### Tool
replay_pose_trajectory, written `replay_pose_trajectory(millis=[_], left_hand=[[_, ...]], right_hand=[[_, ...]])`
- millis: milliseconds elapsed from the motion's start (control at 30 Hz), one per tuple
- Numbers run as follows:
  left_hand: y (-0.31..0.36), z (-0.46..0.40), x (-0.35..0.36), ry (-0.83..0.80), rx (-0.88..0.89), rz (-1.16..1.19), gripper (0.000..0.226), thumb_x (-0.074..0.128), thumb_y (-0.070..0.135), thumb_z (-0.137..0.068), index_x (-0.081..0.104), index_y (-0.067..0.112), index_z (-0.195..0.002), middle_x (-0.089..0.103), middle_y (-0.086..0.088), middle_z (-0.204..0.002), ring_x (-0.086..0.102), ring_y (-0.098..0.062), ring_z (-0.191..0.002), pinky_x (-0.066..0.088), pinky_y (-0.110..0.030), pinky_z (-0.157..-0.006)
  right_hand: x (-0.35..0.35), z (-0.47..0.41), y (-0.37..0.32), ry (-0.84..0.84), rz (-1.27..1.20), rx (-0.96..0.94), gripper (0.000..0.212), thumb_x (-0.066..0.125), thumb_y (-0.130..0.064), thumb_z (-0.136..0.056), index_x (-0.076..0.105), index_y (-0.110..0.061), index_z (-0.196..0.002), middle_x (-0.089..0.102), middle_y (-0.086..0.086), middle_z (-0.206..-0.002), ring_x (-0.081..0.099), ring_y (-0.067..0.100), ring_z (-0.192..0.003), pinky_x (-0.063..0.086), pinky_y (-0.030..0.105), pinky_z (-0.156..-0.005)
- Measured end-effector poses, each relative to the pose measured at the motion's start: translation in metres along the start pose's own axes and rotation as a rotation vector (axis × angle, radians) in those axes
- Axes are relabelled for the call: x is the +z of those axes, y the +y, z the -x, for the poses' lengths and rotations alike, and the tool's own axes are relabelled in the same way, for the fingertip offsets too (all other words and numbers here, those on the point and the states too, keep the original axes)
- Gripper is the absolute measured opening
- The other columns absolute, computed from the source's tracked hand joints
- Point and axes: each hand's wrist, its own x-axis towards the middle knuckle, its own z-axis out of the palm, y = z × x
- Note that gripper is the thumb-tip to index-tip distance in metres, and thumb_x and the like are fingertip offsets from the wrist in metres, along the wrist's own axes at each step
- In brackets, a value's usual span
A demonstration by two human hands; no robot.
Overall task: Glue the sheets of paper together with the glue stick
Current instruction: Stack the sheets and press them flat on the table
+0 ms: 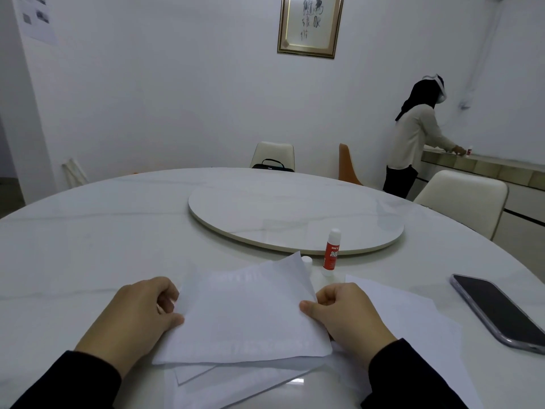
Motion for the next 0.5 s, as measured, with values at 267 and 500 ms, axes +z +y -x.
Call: replay_pose_trajectory(millis=[267,500], left_hand=[[0.015,-0.003,0.017,0.046,0.111,-0.192,0.045,0.051,0.025,-0.090,0.040,0.023,-0.134,0.042,0.000,-0.138,0.039,-0.021,-0.126,0.034,-0.032,-0.104],[0.043,0.002,0.065,-0.233,0.305,-0.311,0.054,0.018,0.032,-0.099,0.004,0.025,-0.150,-0.001,0.009,-0.160,-0.004,-0.009,-0.146,-0.001,-0.032,-0.118]], right_hand=[[0.013,0.010,-0.006,0.320,0.253,-0.450,0.038,0.065,-0.035,-0.083,0.052,-0.026,-0.118,0.051,-0.014,-0.104,0.051,0.006,-0.100,0.037,0.015,-0.086],[0.058,0.008,-0.010,-0.113,0.612,-0.463,0.070,0.028,-0.055,-0.094,0.008,-0.022,-0.152,-0.004,-0.002,-0.162,-0.010,0.013,-0.147,-0.005,0.031,-0.118]])
